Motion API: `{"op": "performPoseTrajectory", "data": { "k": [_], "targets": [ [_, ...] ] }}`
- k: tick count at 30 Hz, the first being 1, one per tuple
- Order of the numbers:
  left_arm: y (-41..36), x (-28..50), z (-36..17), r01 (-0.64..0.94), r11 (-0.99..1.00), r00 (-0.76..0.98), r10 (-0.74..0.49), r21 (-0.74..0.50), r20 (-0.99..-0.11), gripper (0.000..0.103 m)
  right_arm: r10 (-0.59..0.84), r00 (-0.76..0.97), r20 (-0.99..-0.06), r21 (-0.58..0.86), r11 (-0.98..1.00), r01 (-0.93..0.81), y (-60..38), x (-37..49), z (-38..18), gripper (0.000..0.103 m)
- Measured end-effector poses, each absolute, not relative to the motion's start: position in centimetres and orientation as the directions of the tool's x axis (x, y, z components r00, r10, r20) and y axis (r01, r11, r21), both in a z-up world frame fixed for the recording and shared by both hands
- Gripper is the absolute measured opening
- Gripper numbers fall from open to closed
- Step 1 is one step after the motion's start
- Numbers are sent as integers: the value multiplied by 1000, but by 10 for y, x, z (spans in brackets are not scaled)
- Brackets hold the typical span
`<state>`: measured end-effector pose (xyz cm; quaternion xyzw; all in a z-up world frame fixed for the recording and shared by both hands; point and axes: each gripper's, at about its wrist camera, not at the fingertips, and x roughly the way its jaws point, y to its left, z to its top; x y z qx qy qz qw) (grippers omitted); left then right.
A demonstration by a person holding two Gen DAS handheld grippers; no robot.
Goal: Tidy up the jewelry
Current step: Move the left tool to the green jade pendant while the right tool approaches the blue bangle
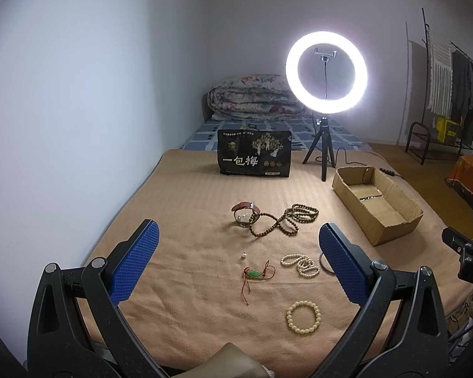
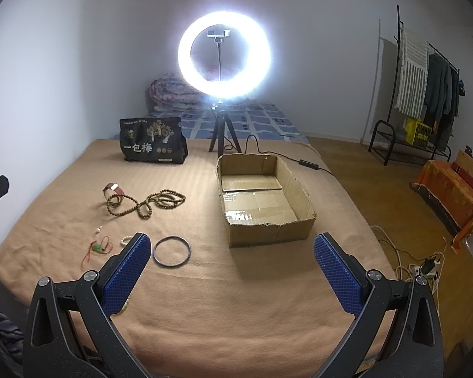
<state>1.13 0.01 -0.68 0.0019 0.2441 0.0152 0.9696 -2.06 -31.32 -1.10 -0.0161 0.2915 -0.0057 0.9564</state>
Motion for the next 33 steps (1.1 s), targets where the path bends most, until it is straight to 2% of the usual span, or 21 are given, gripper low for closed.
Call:
{"op": "performPoseTrajectory", "data": {
  "k": [10,16,22,28,30,33],
  "targets": [
    [18,33,-22,-46,999,839,47,16,-542,103,-20,819,-573,-100,994,-45,-310,-1,-11,103],
    [26,49,-36,-15,999,788,35,37,-615,103,64,802,-594,-114,980,-163,-301,20,-21,103],
    [34,73,-53,43,999,725,-20,16,-688,102,138,711,-689,-122,946,-302,-275,44,-54,103],
    [29,90,-79,137,990,632,-113,-33,-767,98,179,602,-778,-84,920,-382,-257,68,-94,103],
    [23,96,-90,164,986,586,-133,-44,-799,88,192,564,-803,-52,921,-386,-257,77,-107,103],
    [16,106,-107,184,981,531,-155,-66,-833,84,212,522,-826,-9,922,-388,-257,90,-122,103]
  ]
}}
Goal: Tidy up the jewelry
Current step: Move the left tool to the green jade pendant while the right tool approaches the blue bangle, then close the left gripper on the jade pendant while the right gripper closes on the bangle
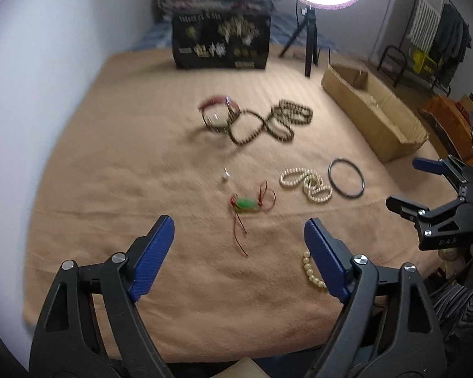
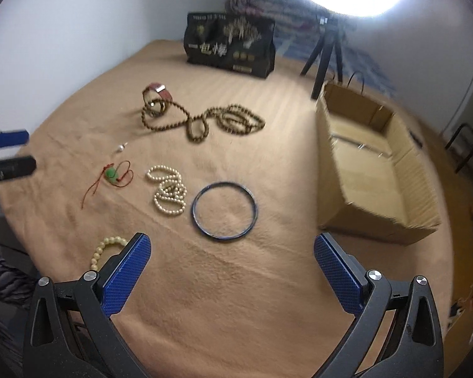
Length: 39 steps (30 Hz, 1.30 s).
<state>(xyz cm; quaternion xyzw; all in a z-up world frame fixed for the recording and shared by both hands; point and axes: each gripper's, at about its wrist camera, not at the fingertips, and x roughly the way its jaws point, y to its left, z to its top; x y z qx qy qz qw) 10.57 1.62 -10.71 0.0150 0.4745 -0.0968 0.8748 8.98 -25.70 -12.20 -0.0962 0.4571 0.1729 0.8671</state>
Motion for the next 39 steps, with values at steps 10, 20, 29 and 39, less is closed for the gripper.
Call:
{"op": "performPoseTrajectory", "data": {
  "k": [10,20,29,39],
  "targets": [
    [5,143,-150,206,976,434,-149,-64,-889,72,239,480,-844,26,912,-408,-254,112,-148,103],
    [-1,162,-177,233,970,373,-157,-71,-915,70,232,425,-875,49,916,-398,-249,132,-168,102],
    [-6,178,-190,230,971,348,-145,-65,-926,59,225,384,-896,73,926,-371,-251,144,-184,97],
    [-16,188,-201,247,969,348,-113,-26,-931,48,204,386,-900,46,923,-381,-244,151,-190,96]
  ]
}}
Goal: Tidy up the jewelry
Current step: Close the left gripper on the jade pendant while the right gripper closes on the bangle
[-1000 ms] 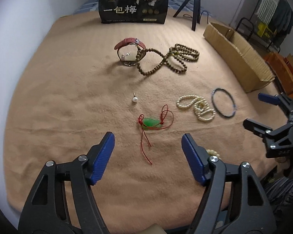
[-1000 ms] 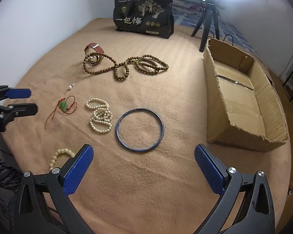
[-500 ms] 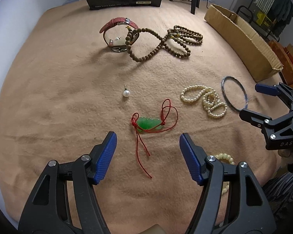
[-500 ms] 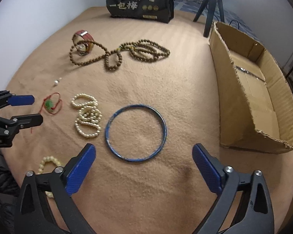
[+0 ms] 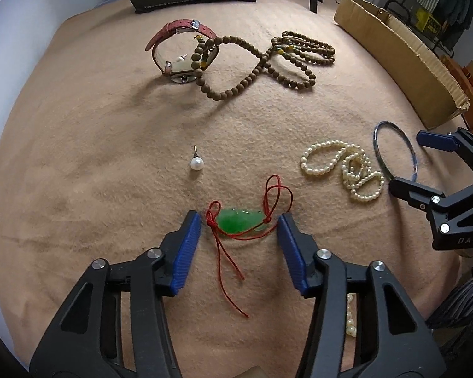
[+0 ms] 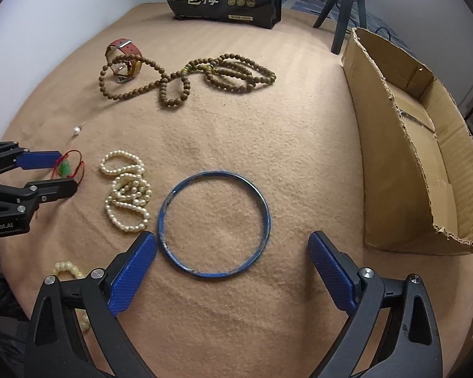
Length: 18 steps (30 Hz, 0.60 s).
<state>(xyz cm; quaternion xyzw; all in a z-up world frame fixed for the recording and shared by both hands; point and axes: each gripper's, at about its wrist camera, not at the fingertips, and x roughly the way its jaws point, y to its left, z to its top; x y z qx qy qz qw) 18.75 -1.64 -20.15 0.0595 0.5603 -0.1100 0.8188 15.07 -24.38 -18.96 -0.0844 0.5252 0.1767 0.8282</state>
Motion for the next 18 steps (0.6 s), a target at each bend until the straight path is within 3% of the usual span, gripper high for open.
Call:
{"op": "performPoseTrajectory", "data": {
  "k": [4,8,11,13,18],
  "targets": [
    [-16,190,-201,237,971,349,-108,-24,-931,33,236,386,-892,65,911,-407,-243,156,-193,96],
    [-18,187,-200,246,969,356,-98,-9,-929,33,234,387,-892,58,908,-416,-238,158,-193,96],
    [-16,188,-199,237,971,349,-109,-25,-931,33,245,385,-890,61,900,-431,-234,161,-192,87],
    [-15,189,-199,229,973,348,-114,-33,-930,32,254,384,-888,66,895,-441,-232,162,-191,73],
    [-13,188,-198,221,975,353,-116,-38,-928,32,271,378,-885,83,892,-445,-231,163,-189,72]
  ]
}}
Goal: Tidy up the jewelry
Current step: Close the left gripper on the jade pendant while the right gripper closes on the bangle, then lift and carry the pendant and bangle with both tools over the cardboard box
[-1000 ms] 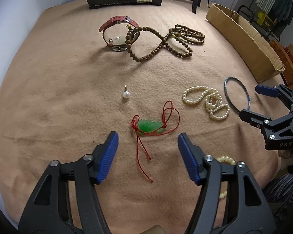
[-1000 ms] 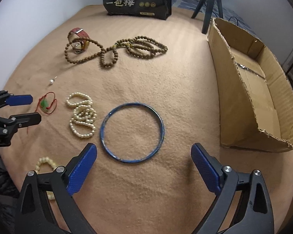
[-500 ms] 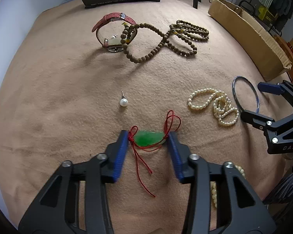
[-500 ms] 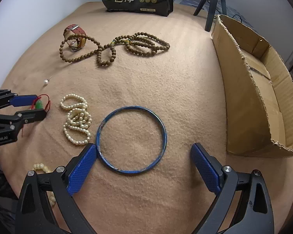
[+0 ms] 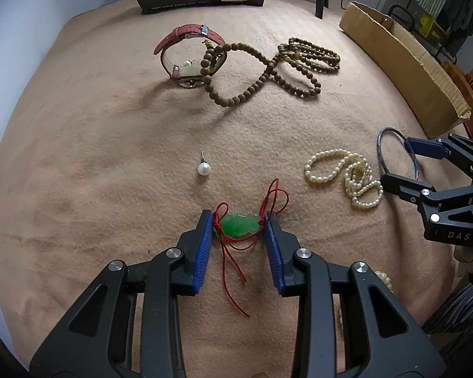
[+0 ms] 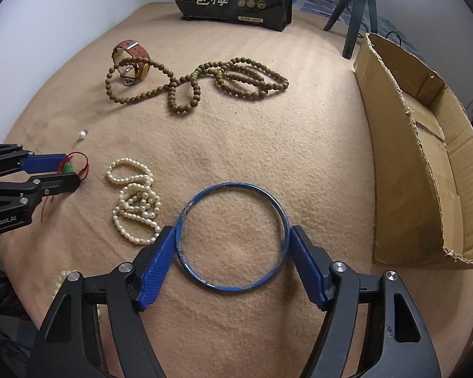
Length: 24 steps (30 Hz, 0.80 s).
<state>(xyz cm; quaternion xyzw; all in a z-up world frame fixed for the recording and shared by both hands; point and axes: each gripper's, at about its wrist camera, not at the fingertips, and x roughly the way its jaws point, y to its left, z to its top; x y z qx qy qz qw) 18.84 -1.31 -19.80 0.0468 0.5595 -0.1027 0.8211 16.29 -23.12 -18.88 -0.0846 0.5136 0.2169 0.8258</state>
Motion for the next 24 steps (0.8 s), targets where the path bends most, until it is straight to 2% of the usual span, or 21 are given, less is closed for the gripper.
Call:
{"op": "performPoseTrajectory", "data": {
  "k": [13,24],
  "targets": [
    [-20,186,-137,217,973,493,-181,-81,-851,32,324,484,-813,69,879,-472,-233,149,-136,72],
    [-63,196,-86,297,951,587,-251,-84,-770,32,308,581,-753,56,910,-410,-265,157,-93,72]
  ]
}}
